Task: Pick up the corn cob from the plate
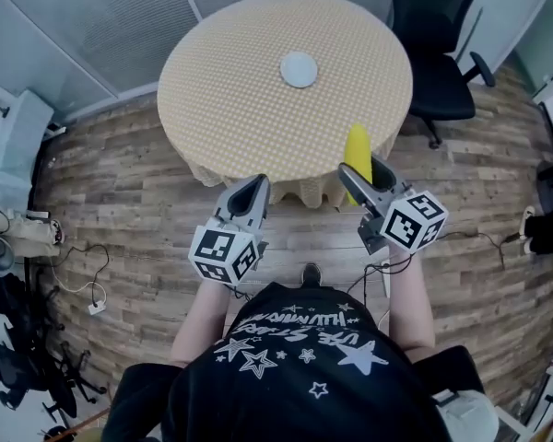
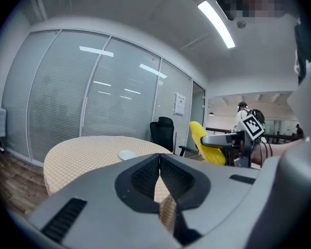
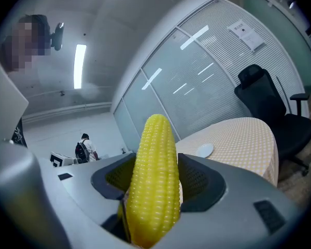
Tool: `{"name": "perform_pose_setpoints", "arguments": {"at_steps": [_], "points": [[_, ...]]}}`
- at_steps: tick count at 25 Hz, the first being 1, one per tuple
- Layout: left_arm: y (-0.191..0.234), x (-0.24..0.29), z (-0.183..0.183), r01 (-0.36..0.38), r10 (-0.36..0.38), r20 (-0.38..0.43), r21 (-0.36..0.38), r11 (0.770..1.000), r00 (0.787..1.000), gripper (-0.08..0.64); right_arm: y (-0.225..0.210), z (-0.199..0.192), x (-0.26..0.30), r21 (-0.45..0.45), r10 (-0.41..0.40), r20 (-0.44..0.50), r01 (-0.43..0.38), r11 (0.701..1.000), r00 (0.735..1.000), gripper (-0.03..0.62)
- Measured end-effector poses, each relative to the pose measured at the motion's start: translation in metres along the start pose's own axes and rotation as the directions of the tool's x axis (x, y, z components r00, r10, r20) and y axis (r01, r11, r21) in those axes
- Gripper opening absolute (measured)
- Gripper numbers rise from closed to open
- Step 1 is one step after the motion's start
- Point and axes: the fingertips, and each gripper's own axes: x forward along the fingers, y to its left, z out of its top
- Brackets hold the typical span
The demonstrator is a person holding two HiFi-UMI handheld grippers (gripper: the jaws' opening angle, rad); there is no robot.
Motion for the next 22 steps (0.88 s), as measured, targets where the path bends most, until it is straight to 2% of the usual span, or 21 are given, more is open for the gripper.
{"name": "perform_pose_setpoints", "arguments": {"at_steps": [7,12,22], "points": [[-0.006,-0.022,-0.009,0.013,-0.013,-0.016,-0.005,1.0,1.0,0.008,0.012,-0.001,-0.006,-0.008,-0.043,0.002,0.043,0.999,0.999,0.261],[-0.002,-0.083,-0.012,0.023,-0.023,0.003,-0.003,1.0,1.0,0.008,0.075,-0.021,-0.013,-0.05,-0.039,0.001,0.039,0.998,0.999,0.261],[-0.016,-0.149,-0.018,0.095,-0.095,0.028,0.001,0.995,0.995,0.008,0.147,-0.058,-0.041,-0.078,-0.082,0.002,0.081,0.994,0.997,0.261]]}}
